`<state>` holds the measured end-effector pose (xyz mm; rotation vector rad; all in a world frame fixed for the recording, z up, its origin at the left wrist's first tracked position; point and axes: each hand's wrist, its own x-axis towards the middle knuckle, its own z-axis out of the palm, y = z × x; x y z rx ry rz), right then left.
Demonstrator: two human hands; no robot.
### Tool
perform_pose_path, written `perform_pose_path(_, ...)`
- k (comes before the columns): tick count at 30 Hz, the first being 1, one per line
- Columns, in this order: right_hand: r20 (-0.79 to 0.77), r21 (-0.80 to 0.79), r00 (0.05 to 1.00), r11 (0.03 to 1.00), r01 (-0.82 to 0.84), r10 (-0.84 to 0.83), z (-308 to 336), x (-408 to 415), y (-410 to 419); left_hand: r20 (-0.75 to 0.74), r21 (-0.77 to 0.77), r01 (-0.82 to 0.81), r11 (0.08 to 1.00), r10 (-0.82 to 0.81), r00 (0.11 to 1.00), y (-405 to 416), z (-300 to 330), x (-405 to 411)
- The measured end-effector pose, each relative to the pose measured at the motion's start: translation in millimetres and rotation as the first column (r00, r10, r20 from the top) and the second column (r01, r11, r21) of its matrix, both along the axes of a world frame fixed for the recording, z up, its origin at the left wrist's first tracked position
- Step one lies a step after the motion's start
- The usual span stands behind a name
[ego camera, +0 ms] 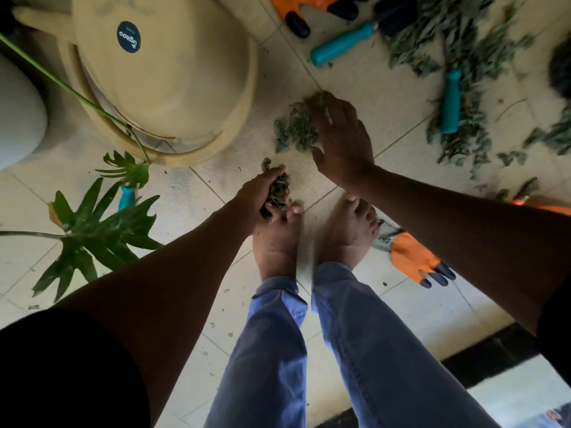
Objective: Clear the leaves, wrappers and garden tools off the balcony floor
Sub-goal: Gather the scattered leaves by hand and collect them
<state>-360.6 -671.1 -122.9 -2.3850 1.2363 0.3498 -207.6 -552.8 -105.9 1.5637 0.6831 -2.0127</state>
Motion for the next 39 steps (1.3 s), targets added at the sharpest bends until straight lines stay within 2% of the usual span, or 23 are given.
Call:
perform_pose_path(5,-0.096,0.018,0.974,0.979,-0.204,0.205,6.4,18.6,-9.5,0.026,0.017,0.018,1.000,-0.018,1.000,4.6,4.4,0.2)
perform_pose_path(8,-0.134,0.010,0.964,0.973,-0.229,0.229,6.9,16.6,-14.6,0.044,0.037,0.015,0.999,-0.016,0.999,9.5,5.0,3.5)
perform_pose_path(11,-0.117,0.016,0.976,0.983,-0.184,0.184,4.6,6.7,-18.1,0.052,0.045,0.013,0.999,-0.015,0.999,13.6,10.8,3.6)
perform_pose_path(14,-0.084,0.021,0.995,0.998,-0.058,0.060,4.7,-3.5,-19.4,0.040,0.032,0.008,0.999,-0.009,0.999,19.4,14.1,2.6)
perform_pose_path(16,-0.067,0.079,0.993,0.991,0.105,-0.100,9.7,-12.5,-19.3,0.031,0.038,-0.008,0.999,0.007,0.999,20.0,19.2,0.3)
perform_pose_path(18,-0.045,0.179,0.945,0.928,0.326,-0.324,22.3,-19.7,-18.6,0.018,0.043,-0.024,0.999,0.024,1.000,19.9,28.2,-4.7)
perform_pose_path(20,-0.001,0.294,0.868,0.830,0.474,-0.496,43.8,-19.5,-13.7,-0.019,0.034,-0.043,0.998,0.044,0.999,16.0,39.6,-6.7)
perform_pose_path(23,0.139,0.459,0.789,0.745,0.484,-0.599,85.2,-8.3,4.3,-0.058,0.024,-0.082,0.996,0.083,0.995,7.3,55.5,-12.4)
perform_pose_path(25,0.259,0.486,0.785,0.778,0.398,-0.563,111.3,0.4,21.9,-0.010,0.027,-0.115,0.993,0.115,0.993,3.1,63.4,-23.6)
perform_pose_path(27,0.349,0.427,0.818,0.855,0.295,-0.456,127.9,7.4,40.4,0.134,-0.033,-0.165,0.986,0.168,0.977,4.9,62.5,-34.1)
perform_pose_path(28,0.367,0.378,0.843,0.891,0.250,-0.392,133.2,10.8,48.8,0.139,-0.063,-0.190,0.980,0.197,0.971,4.3,63.8,-36.1)
perform_pose_path(29,0.372,0.327,0.869,0.922,0.207,-0.327,136.8,14.0,55.8,0.077,-0.072,-0.228,0.971,0.234,0.969,0.6,64.8,-34.9)
perform_pose_path(31,0.345,0.238,0.916,0.963,0.125,-0.204,138.4,18.6,63.5,0.036,-0.068,-0.238,0.969,0.241,0.970,-7.2,63.3,-29.4)
perform_pose_path(33,0.249,0.189,0.964,0.981,0.045,-0.092,134.6,22.3,65.7,0.043,-0.075,-0.199,0.977,0.202,0.978,-12.5,60.2,-26.5)
perform_pose_path(35,0.137,0.156,0.991,0.988,-0.013,-0.008,127.0,23.4,66.7,-0.016,-0.076,-0.187,0.979,0.187,0.982,-14.8,59.4,-27.5)
perform_pose_path(39,0.064,0.144,0.997,0.988,-0.050,0.041,121.2,31.5,78.5,-0.111,-0.091,-0.227,0.970,0.217,0.970,-14.9,62.0,-27.5)
